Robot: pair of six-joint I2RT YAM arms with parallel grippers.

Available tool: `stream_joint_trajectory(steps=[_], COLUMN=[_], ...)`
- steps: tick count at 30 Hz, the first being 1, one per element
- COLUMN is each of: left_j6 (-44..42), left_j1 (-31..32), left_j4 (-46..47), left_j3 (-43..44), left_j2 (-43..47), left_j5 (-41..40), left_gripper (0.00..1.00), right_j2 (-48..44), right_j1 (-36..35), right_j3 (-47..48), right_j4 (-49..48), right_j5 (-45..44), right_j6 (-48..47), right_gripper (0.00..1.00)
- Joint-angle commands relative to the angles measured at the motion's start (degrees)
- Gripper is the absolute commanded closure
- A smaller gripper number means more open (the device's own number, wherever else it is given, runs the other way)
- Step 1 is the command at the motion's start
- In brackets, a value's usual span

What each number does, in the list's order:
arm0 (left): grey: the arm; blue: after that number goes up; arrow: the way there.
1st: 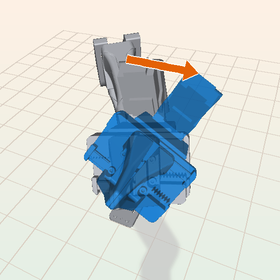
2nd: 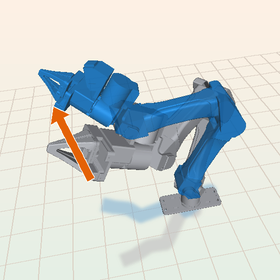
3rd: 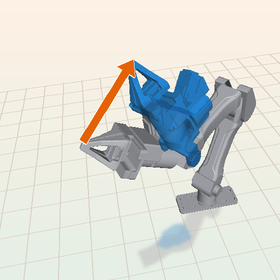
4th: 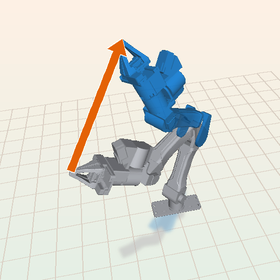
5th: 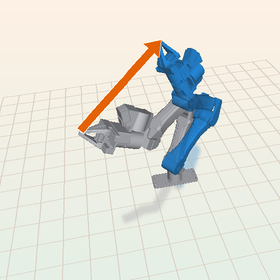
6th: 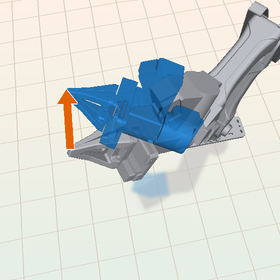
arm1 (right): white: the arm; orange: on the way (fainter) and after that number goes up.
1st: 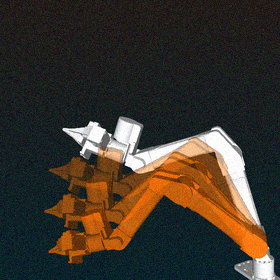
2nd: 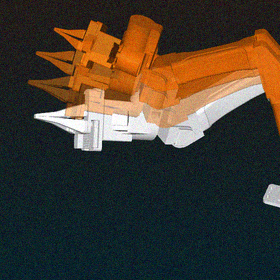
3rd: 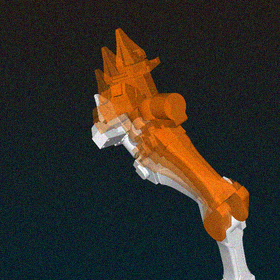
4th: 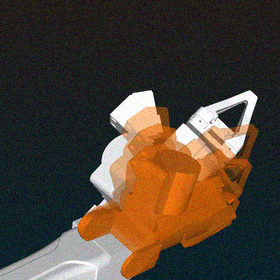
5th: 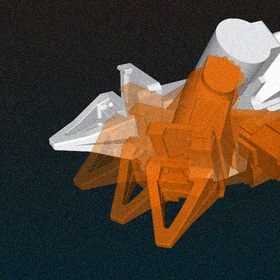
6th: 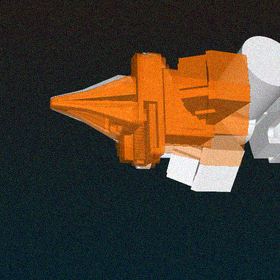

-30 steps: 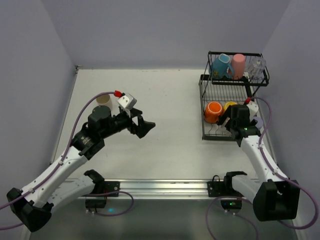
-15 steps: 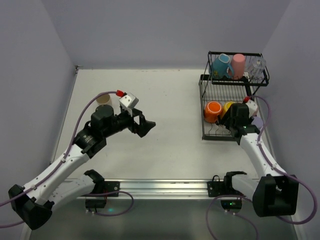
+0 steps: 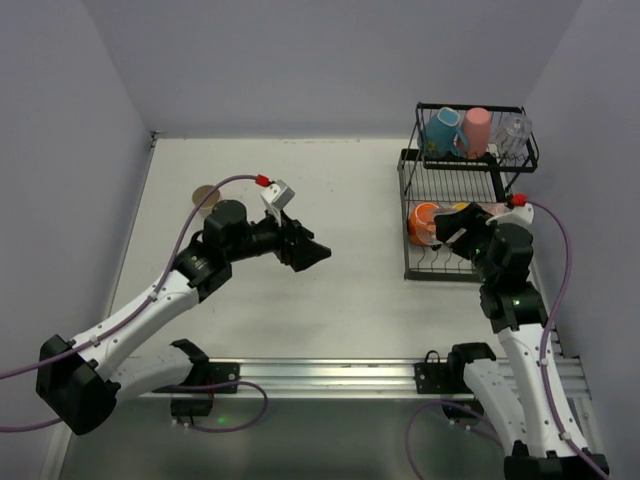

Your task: Unload the cups from the dish rack

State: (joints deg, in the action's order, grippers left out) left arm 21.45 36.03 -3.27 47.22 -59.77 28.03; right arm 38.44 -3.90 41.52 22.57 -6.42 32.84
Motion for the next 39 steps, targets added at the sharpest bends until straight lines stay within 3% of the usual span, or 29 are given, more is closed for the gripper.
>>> stream_joint_trajectory(steps=[1, 3, 4, 7, 12, 17, 26, 28, 31, 32, 33, 34, 35, 36, 37, 38, 39], left_j6=[12.0, 19.0, 21.0, 26.5, 33.4, 36.9, 37.5, 37.5, 36.6, 35.3, 34.1, 32.5, 27.5, 24.0, 20.9, 14.2, 10.5], left_j1=[0.3, 0.2, 0.3, 0.2, 0.2, 0.5, 1.7, 1.8, 1.8, 1.8, 1.8, 1.8, 1.8, 1.8, 1.8, 1.8, 1.7], left_j4=[16.2, 25.8, 28.2, 34.3, 43.7, 50.3, 52.0, 52.3, 52.5, 51.1, 49.9, 47.8, 39.1, 33.6, 28.0, 15.8, 9.7], left_j3=[-1.6, -4.8, -5.5, -7.4, -9.5, -10.5, -9.7, -9.4, -8.8, -8.6, -8.1, -6.5, -4.8, -2.6, 2.6, 5.7, 9.2], left_j2=[-1.2, -1.9, -2.5, -4.7, -8.1, -10.4, -12.6, -13.5, -13.5, -13.4, -13.2, -12.3, -11.8, -11.1, -11.1, -11.3, -13.0], left_j5=[7.6, 8.4, 9.0, 7.5, 6.7, 7.0, 8.4, 8.7, 7.5, 6.9, 6.2, 4.1, 2.0, -2.9, -5.8, -9.2, -16.0], left_gripper=[0.17, 0.18, 0.18, 0.18, 0.19, 0.3, 0.41, 0.48, 0.77, 0.93, 0.99, 1.0, 1.0, 1.0, 1.0, 1.0, 1.0], right_j2=[-2.0, -1.6, -1.3, 0.2, 2.5, 6.1, 12.9, 15.1, 16.9, 17.7, 18.2, 18.4, 18.3, 18.1, 17.6, 16.9, 15.2], right_j1=[-1.3, -2.0, -2.4, -5.1, -11.0, -13.5, -16.1, -16.7, -17.6, -17.7, -17.8, -17.9, -17.9, -17.9, -17.8, -17.9, -17.8], right_j3=[-1.2, -3.2, -5.4, -7.5, -9.2, -12.2, -14.3, -14.2, -14.9, -15.1, -15.7, -15.9, -16.2, -16.3, -15.9, -15.4, -14.5], right_j4=[-13.9, -21.2, -29.4, -38.5, -45.8, -52.4, -58.5, -60.5, -63.3, -63.8, -64.5, -64.5, -64.2, -61.2, -58.0, -54.4, -47.3], right_j5=[23.7, 31.3, 37.0, 40.9, 42.6, 43.2, 43.0, 43.4, 43.8, 43.8, 43.9, 44.0, 43.9, 43.4, 42.8, 41.0, 39.6], right_j6=[8.8, 13.8, 18.6, 23.4, 26.4, 29.9, 31.7, 32.4, 33.7, 33.9, 34.2, 34.1, 33.9, 32.2, 30.6, 28.5, 24.4], right_gripper=[0.61, 0.61, 0.61, 0.6, 0.6, 0.6, 0.6, 0.6, 0.59, 0.54, 0.48, 0.4, 0.2, 0.07, 0.01, 0.01, 0.01])
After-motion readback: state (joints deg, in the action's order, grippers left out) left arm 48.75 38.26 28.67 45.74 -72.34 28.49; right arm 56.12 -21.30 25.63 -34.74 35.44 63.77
